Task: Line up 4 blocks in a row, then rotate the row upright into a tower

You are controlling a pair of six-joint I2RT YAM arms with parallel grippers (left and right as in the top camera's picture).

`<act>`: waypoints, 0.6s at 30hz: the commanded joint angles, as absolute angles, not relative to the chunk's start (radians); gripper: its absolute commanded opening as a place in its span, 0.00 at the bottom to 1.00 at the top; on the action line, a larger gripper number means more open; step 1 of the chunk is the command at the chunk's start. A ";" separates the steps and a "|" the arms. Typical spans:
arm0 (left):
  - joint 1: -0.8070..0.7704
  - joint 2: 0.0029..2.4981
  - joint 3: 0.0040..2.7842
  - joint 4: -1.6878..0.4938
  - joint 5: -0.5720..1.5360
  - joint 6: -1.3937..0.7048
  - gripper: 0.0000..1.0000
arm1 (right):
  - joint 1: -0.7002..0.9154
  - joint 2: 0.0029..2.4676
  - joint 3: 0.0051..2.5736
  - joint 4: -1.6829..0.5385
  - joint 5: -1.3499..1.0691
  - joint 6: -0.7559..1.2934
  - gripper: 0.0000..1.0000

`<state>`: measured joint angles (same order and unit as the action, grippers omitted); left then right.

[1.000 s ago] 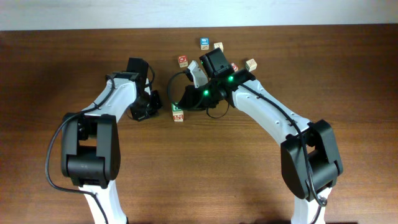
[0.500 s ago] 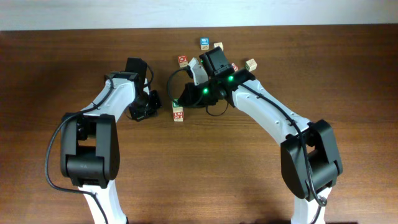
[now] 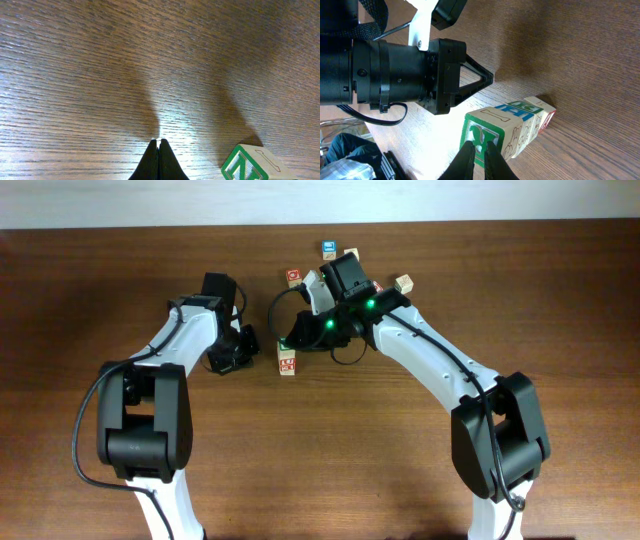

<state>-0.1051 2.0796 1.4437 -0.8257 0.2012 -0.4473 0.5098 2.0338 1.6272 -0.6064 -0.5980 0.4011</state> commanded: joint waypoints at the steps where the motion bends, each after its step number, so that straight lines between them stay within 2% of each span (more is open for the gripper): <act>1: -0.100 2.082 1.448 -0.824 0.200 -0.459 0.00 | 0.519 2.063 1.654 -0.619 -0.572 0.402 0.11; 18: -0.100 2.081 1.449 -0.825 0.201 -0.439 0.00 | 0.546 2.063 1.753 -0.682 -0.570 0.368 0.11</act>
<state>-0.1051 2.0796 1.4437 -0.8257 0.2012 -0.4473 0.5434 2.0491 1.6825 -0.6525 -0.5819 0.3981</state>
